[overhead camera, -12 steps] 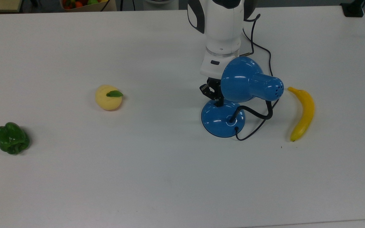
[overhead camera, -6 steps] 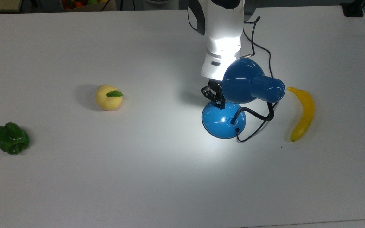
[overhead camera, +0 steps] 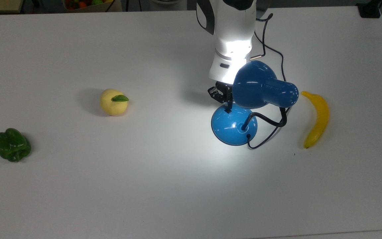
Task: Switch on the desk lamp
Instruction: 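Lift the gripper off the lamp base and retract it upward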
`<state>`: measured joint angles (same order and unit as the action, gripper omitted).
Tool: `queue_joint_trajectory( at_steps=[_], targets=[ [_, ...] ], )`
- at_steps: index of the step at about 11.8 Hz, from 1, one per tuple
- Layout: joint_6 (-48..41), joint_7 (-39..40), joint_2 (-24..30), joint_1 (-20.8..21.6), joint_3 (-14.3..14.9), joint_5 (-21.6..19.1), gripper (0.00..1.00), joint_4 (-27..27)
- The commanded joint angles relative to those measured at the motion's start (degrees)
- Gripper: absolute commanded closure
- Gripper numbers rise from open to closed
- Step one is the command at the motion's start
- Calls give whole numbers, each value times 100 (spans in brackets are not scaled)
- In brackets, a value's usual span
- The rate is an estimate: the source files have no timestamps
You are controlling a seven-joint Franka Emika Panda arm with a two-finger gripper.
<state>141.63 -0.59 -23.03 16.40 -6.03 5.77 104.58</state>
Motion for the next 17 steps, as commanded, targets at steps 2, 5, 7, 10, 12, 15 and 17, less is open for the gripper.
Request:
queue_joint_trajectory(
  at_steps=[2, 5, 7, 10, 12, 15, 17],
  targets=[
    [-1750, -187, 738, -295, 41, 65, 100, 45],
    [-2612, -450, 1063, -628, 93, 170, 100, 28],
    [-3113, -591, 1457, -961, 129, 250, 100, 1],
    [-3728, -592, 2100, -1410, 243, 145, 100, -95],
    [-4326, -566, 2207, -1526, 252, 4, 100, -515],
    [-4793, -522, 2198, -1675, 296, -242, 100, -1070],
    [-4934, -513, 2207, -1728, 296, -321, 100, -1220]
  ],
)
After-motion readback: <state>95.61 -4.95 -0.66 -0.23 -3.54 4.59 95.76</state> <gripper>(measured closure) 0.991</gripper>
